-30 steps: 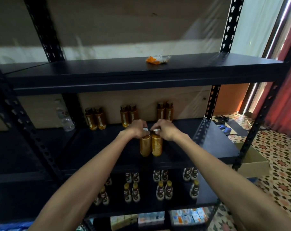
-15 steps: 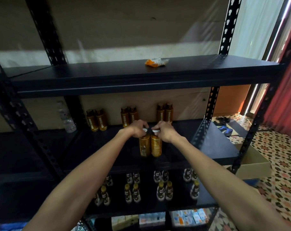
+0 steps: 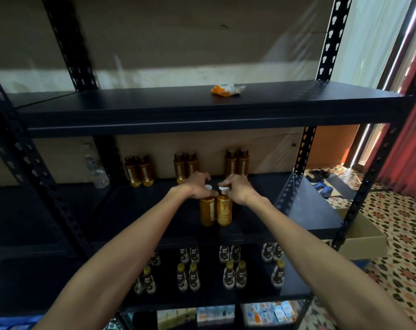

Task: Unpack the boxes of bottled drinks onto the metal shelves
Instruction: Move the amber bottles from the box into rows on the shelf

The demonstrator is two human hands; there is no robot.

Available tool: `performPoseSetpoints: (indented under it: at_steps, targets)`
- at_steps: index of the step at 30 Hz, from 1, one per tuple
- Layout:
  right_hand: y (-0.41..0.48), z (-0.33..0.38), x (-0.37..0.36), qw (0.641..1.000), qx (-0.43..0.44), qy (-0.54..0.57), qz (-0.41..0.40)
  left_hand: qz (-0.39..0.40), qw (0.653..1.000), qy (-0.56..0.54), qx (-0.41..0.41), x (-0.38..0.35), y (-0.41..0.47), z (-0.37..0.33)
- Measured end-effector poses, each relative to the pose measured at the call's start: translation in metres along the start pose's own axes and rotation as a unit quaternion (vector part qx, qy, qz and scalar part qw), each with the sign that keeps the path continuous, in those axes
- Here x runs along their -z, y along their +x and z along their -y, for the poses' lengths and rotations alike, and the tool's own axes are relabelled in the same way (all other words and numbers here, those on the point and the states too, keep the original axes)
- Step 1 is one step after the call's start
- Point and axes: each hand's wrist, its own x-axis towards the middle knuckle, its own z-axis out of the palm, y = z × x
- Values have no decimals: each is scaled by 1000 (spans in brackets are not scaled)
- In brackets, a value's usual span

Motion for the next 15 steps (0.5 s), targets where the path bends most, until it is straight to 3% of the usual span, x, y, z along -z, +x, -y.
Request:
performPoseSetpoints:
  at_steps: [6,11,15]
  targets:
    - [2,-1,4,999,10,-34,16,-16,1000,-5,-26,-5,4,4]
    - [7,6,11,991,15,-113,75,-19,999,-31,-32,-5,3,12]
    - [4,10,16,992,-1,-111,57,-29,999,-24,-19,-11,5,14]
